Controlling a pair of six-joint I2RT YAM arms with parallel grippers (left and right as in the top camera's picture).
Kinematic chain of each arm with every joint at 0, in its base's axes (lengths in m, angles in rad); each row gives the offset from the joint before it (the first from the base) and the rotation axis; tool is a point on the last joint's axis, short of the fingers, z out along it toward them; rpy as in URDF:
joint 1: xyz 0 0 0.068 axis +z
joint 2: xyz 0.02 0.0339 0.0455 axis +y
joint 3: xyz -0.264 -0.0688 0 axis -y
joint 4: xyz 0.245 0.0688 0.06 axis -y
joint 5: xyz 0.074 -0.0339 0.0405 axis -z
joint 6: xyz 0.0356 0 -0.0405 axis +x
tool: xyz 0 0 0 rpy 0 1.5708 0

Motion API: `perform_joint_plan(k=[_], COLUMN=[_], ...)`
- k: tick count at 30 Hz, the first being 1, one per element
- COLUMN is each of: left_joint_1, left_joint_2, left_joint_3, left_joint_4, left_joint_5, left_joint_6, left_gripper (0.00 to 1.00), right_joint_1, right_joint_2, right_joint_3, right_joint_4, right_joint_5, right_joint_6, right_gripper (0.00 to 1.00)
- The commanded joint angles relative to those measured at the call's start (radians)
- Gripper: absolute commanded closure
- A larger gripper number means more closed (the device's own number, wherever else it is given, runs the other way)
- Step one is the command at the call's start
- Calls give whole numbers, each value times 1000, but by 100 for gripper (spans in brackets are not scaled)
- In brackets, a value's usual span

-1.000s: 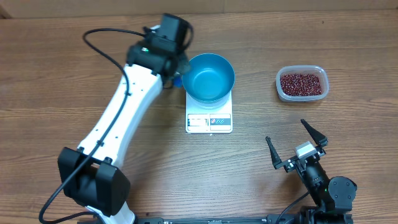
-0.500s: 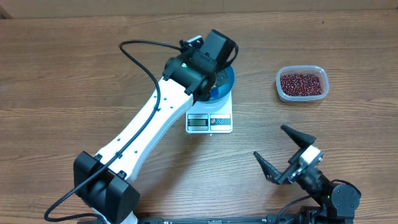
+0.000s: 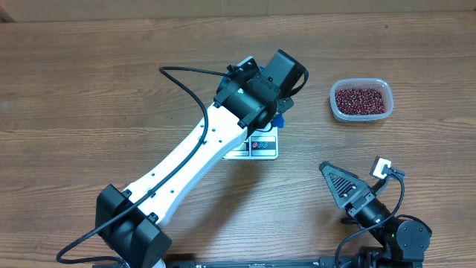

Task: Scoop item into bowl and weigh 150g on scale
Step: 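Carry the scoop over the scale toward the right gripper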

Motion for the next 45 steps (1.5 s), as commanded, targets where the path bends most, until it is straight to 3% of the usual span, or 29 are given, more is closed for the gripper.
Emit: perform_joint_plan(k=[1,12,15,18,22,26,32,35,45], left_joint_1=[-29,-43,-43,-43,-43,-43,-43,-43,-43], left_joint_2=[3,3,3,3,3,3,3,3,3], left_joint_3=[35,35,35,35,35,35,35,35,35], left_joint_4=[-2,17,24,30,40,46,49,48,47], left_joint_5=[-17,-45,-45,-45,-45,-46,-45,-45,-45], left_joint_6=[-71,-91,-91,-91,-91,-92,-92,-92,-92], left_gripper=[96,96,96,96,96,96,96,96,96], right_joint_1=[-2,-2,2,25,102,230,343,354,381], right_joint_2=[-8,145,257,383,578,771,991,1046,1070], right_joint_3=[-11,51,108,176,296,435,565,584,584], right_joint_4=[4,0,0,0,-33,-125,-119,-72,31], right_joint_5=[24,46,46,53,100,217,332,339,386], right_joint_6=[151,-1,-59,-128,-219,-316,-326,-325,-318], right_gripper=[23,25,10,2,1,5,21,32,42])
